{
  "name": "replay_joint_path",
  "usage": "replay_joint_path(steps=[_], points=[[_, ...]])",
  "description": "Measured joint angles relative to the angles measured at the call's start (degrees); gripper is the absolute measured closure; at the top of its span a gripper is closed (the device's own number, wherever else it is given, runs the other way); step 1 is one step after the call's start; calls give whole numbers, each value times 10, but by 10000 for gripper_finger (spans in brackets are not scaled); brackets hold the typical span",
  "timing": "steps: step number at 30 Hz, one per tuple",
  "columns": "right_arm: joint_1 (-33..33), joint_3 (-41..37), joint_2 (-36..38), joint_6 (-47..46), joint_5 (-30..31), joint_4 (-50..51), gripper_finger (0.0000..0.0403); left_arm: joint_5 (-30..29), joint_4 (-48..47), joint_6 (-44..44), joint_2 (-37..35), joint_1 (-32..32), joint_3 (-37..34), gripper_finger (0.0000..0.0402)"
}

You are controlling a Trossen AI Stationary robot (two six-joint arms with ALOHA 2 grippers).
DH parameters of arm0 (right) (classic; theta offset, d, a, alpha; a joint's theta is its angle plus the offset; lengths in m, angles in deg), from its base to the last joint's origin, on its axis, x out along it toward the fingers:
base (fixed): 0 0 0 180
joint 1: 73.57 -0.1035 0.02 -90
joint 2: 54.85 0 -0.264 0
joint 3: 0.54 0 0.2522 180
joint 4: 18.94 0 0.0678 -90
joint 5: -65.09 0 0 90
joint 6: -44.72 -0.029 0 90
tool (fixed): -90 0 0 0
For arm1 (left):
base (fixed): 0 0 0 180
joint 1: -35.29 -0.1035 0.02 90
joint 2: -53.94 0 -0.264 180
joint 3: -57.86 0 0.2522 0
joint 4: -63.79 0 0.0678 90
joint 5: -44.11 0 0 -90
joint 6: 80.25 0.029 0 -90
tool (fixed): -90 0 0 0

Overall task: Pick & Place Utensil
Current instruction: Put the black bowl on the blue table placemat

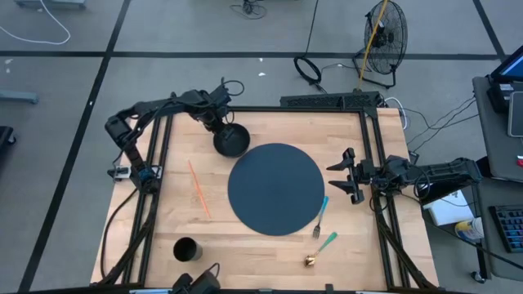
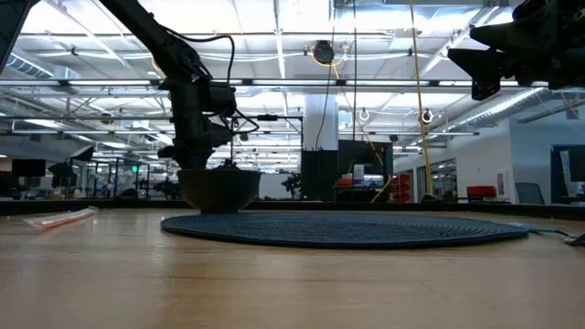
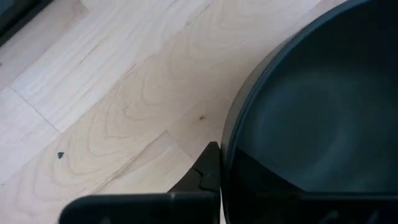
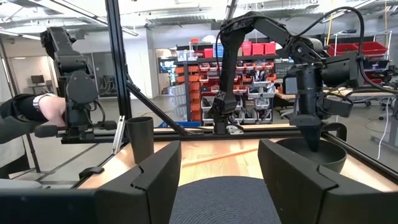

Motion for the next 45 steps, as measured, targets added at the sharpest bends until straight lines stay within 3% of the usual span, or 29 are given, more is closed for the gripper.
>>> replay_joint_path(steps=[20,32,45], points=[[0,0,0,0,0,0,193,22,-44,-5,-127,19,31,397],[0,0,0,0,0,-10,193,79,-45,-26,-139,116,42,393],[0,0,0,8,1,-36,193,45,-82,-32,-94,228,185,394]])
